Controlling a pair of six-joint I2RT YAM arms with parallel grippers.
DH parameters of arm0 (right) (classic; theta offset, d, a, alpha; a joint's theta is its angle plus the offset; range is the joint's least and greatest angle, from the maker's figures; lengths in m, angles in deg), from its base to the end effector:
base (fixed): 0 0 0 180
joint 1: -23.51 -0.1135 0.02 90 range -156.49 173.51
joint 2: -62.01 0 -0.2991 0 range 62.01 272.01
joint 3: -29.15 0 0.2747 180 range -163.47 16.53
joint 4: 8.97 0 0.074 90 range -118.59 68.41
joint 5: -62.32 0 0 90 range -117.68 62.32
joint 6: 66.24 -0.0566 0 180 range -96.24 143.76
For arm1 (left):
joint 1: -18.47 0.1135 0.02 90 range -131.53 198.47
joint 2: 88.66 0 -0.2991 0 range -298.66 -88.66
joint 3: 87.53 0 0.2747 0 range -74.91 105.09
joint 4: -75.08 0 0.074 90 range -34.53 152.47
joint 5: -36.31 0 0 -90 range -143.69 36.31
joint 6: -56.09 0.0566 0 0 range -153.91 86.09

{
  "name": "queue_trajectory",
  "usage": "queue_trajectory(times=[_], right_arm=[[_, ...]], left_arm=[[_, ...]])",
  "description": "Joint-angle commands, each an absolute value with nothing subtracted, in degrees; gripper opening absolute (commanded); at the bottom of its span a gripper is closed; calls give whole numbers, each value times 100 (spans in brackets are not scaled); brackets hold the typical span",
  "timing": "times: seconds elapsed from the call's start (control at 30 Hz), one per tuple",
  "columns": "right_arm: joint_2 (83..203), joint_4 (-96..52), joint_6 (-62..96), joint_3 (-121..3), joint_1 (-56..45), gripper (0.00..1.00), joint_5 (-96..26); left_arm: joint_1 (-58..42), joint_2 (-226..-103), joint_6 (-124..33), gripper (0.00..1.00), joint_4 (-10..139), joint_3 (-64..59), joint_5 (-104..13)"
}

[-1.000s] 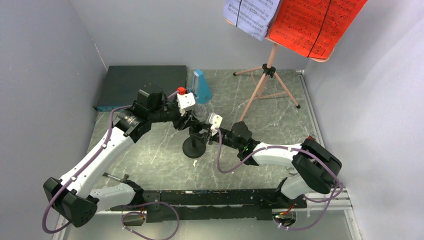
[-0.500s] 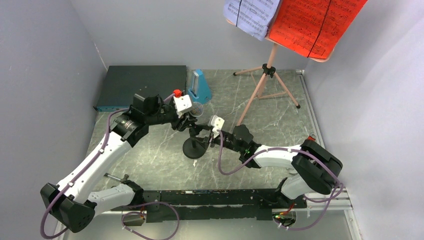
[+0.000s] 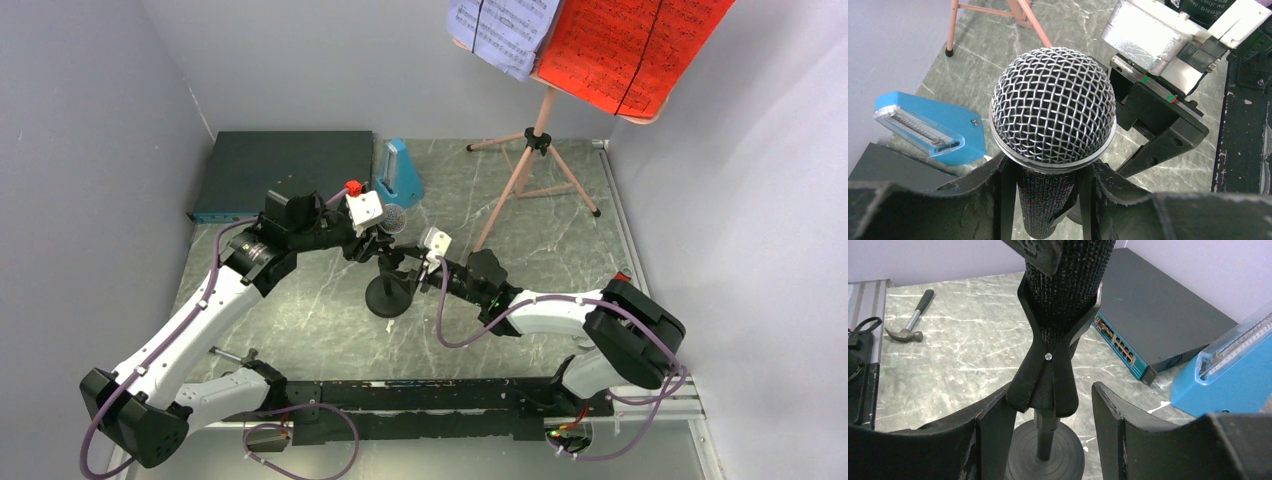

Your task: Pack up the instrument practice props

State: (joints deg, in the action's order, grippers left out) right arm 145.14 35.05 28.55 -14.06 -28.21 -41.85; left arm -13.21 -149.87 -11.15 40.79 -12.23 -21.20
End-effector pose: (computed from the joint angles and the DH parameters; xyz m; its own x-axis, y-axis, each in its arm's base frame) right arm 0.1895 0.2625 0.2434 0.1203 0.0218 -0.9925 -0.9055 0.4122 -0.1007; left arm 0.2024 -0.1607 0.4005 0.0664 0.3425 -0.9372 0.9178 0.3476 0.1920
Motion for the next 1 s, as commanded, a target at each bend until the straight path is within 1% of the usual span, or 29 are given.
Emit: queue_trajectory(times=[0.0,0.1,0.2,0.27,0.43,0.57,0.6,0.77,0.97], right_arm=[[14525,3954,2752,-1671,-2836,59,-4066],[14586,3960,2758,-1742,-2839,56,-4045],[14600,3914,2809,-1766,-2838,50,-3997],[14567,3817,2867,-1751,-2840,43,-3977],[14395,3569,3011,-1640,-2839,19,-4008],[14283,3233,3158,-1617,-2840,2,-4141],[14267,3176,3189,-1609,-2836,0,-4170],[14187,2949,3257,-1551,-2826,0,-4259],[14167,2908,3243,-1448,-2814,0,-4317]], left_arm=[[-1316,-14886,-1289,21,4203,-1242,-2092],[-1317,-14890,-1301,21,4205,-1242,-2099],[-1317,-14878,-1300,21,4217,-1250,-2158],[-1317,-14854,-1299,21,4216,-1246,-2184],[-1316,-14838,-1316,21,4174,-1164,-2162],[-1317,-14849,-1323,21,4117,-1073,-2191],[-1317,-14858,-1320,21,4107,-1060,-2214],[-1317,-14810,-1378,20,4113,-952,-2394],[-1298,-14718,-1615,19,4309,-800,-3129]])
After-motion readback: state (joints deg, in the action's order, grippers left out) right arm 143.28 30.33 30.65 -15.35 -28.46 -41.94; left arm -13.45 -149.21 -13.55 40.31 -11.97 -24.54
